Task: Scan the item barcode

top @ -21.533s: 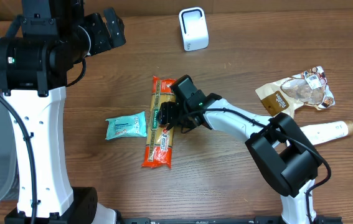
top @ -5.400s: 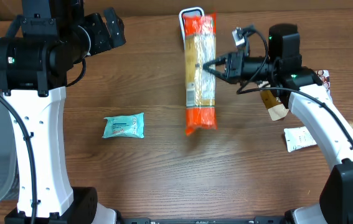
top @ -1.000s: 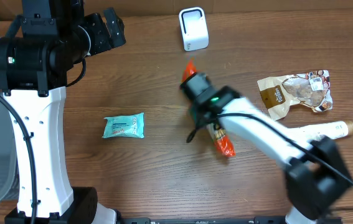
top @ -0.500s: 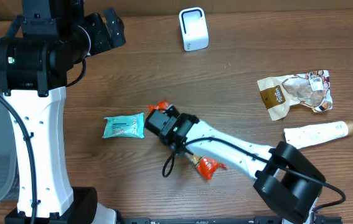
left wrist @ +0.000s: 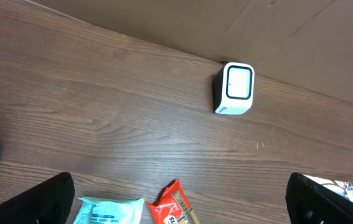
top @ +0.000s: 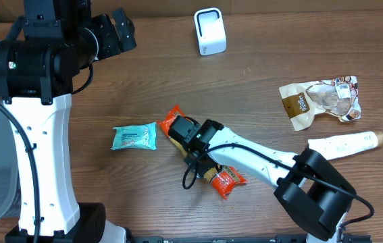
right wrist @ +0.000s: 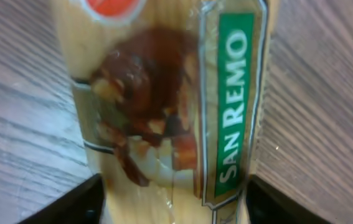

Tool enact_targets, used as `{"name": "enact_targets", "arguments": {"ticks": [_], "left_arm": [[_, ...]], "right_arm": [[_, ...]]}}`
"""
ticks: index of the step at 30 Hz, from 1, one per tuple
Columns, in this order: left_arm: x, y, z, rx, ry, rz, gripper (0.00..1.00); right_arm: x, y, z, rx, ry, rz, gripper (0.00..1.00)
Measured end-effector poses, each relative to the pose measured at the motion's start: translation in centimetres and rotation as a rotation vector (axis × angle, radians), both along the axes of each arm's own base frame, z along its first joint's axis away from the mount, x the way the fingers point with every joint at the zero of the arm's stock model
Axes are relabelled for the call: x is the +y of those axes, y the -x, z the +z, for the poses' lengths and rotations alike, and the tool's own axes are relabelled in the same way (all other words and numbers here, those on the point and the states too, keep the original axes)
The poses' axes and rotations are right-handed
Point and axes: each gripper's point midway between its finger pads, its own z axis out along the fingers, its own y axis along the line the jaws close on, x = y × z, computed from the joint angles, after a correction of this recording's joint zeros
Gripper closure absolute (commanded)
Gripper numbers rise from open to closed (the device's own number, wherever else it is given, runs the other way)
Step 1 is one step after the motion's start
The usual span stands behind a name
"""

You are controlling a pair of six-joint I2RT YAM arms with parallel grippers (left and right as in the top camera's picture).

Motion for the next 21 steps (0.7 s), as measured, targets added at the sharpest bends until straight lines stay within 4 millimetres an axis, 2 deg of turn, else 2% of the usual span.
{"name": "enact_targets", "arguments": {"ticks": [5,6,9,11,12,18,21], "left_arm": [[0.0,0.0,0.0,0.0,0.0,0.0,0.0],[0.0,0.0,0.0,0.0,0.0,0.0,0.0],[0.0,0.0,0.0,0.0,0.0,0.0,0.0],[0.0,0.0,0.0,0.0,0.0,0.0,0.0],[0.0,0.0,0.0,0.0,0.0,0.0,0.0],[0.0,0.0,0.0,0.0,0.0,0.0,0.0],[0.0,0.0,0.0,0.0,0.0,0.0,0.0]], "right_arm": [[-0.2,0.2,-0.3,0.008,0.005,0.001,0.37],[-0.2,0.2,-0.3,0.008,0.005,0.0,0.42],[-0.1,0.2,-0.3,0.005,0.002,0.002,0.71],[-0.1,0.1,-0.2,0.004,-0.002,0.002,0.93],[0.0,0.1,0.0,-0.001,-0.006,0.005,0.96],[0.0,0.0,1.1,0.001,-0.013,0.0,0.96],[-0.1,-0.8,2.5,0.021,-0.028,-0.029,0.96]]}}
